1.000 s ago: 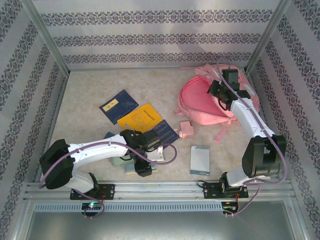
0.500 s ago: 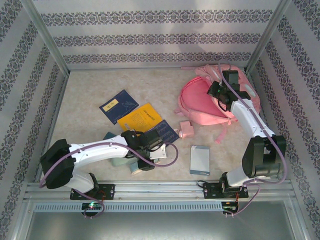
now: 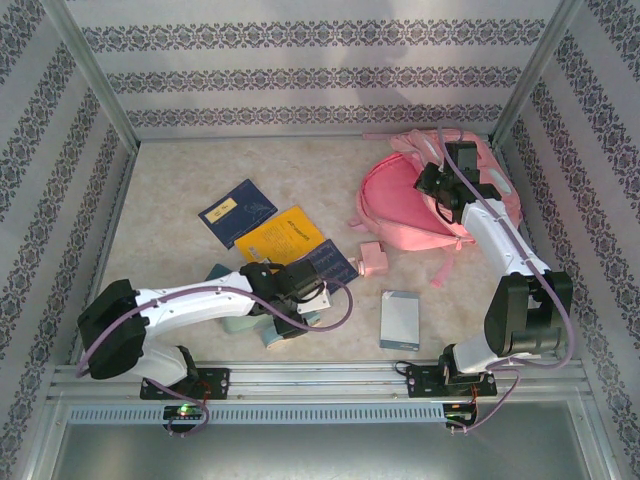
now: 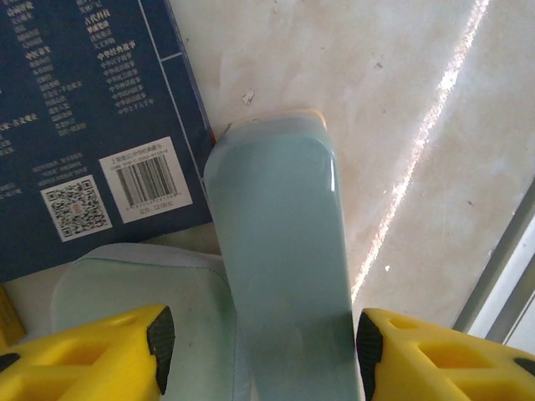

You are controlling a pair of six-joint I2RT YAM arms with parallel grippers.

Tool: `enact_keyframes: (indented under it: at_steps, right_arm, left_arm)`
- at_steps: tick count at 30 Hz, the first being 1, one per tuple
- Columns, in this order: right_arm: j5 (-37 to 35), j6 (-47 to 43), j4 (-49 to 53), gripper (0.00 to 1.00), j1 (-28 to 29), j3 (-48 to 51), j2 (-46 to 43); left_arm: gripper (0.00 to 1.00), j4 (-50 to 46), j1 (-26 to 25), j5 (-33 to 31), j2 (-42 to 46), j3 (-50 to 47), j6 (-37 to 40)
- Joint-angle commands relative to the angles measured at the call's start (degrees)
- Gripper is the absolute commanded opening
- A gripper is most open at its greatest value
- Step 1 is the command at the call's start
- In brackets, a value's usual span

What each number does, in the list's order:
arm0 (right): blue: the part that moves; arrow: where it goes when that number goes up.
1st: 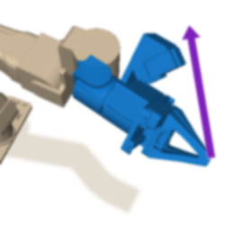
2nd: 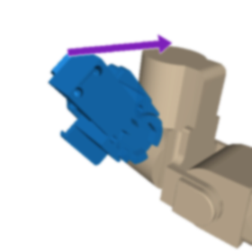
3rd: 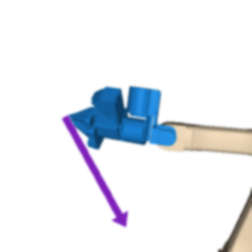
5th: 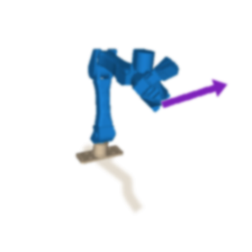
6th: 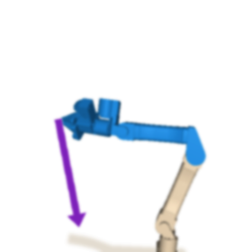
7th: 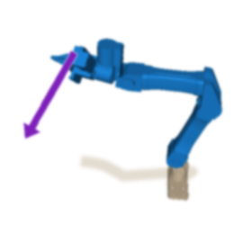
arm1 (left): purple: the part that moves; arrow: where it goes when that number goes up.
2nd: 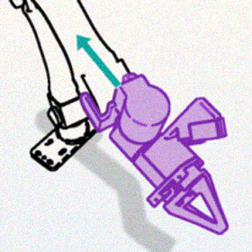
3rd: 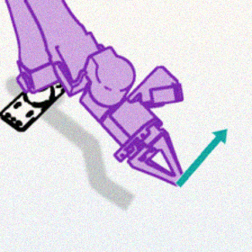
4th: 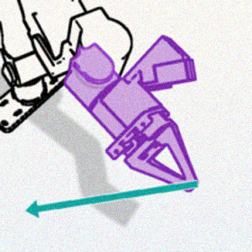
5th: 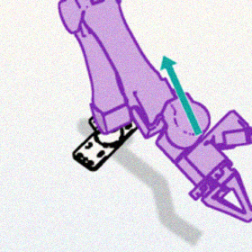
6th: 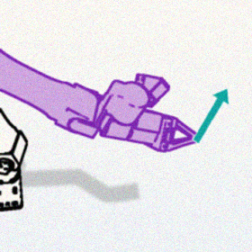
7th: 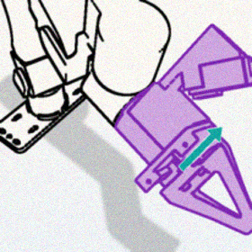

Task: Pack the student bag

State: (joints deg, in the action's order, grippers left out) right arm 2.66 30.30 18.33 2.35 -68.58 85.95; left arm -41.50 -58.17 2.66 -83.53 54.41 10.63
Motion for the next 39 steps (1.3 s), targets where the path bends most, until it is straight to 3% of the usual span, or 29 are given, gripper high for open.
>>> enact_keyframes:
  at_steps: [1, 11, 17, 25, 30, 39]
  right_arm:
    - [0.1, 3.7, 0.8, 0.00, -0.9, 1.4, -1.7]
    - [0.9, 4.3, 0.6, 0.00, -1.3, 2.8, -2.6]
    - [1.1, 4.3, 0.8, 0.00, -1.2, 2.7, -3.0]
    - [1.9, 4.8, 0.9, 0.00, -1.0, 3.4, -4.2]
    - [1.6, 3.2, 3.1, 0.00, 0.7, 2.9, -5.6]
    - [1.9, -0.7, 5.3, 0.00, 2.7, 0.7, -8.9]
  left_arm:
    - [0.59, 2.2, -0.5, 2.0, -2.2, -1.1, -2.8]
    - [0.55, 5.2, -0.6, -2.7, -9.2, 0.0, -2.0]
    - [0.38, 4.4, -0.4, -3.4, -10.9, 1.8, -1.8]
    - [0.18, 1.8, 0.2, -5.1, -4.7, 1.8, -0.9]
    - [0.07, -0.8, 3.6, -0.6, -1.3, 6.1, -1.5]
    - [0.07, -0.1, 13.5, 11.2, 0.0, 18.9, -10.4]
